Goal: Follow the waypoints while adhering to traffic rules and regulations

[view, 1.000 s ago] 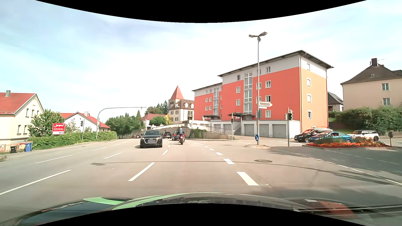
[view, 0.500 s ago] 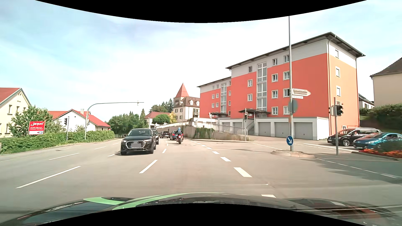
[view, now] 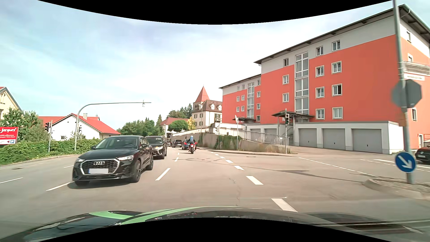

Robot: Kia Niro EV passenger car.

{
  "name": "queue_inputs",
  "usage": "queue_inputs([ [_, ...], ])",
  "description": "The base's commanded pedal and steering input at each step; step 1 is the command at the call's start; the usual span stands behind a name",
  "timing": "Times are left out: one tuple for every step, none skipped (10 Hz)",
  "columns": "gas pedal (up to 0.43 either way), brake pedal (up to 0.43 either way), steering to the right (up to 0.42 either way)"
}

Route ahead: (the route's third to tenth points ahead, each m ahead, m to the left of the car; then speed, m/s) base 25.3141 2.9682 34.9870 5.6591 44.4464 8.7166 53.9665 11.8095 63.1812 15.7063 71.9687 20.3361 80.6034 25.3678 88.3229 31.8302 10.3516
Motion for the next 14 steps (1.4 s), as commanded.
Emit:
queue_inputs([
  [0.087, 0.0, -0.036],
  [0.087, 0.0, -0.036],
  [0.087, 0.0, -0.038],
  [0.059, 0.0, -0.038],
  [0.047, 0.0, -0.039],
  [0.039, 0.0, -0.039],
  [0.039, 0.0, -0.04],
  [0.008, 0.0, -0.04],
  [0.0, 0.0, -0.04],
  [0.0, 0.0, -0.04],
  [0.0, 0.0, -0.04],
  [0.0, 0.0, -0.04],
  [0.0, 0.0, -0.04],
  [0.0, 0.0, -0.04],
])
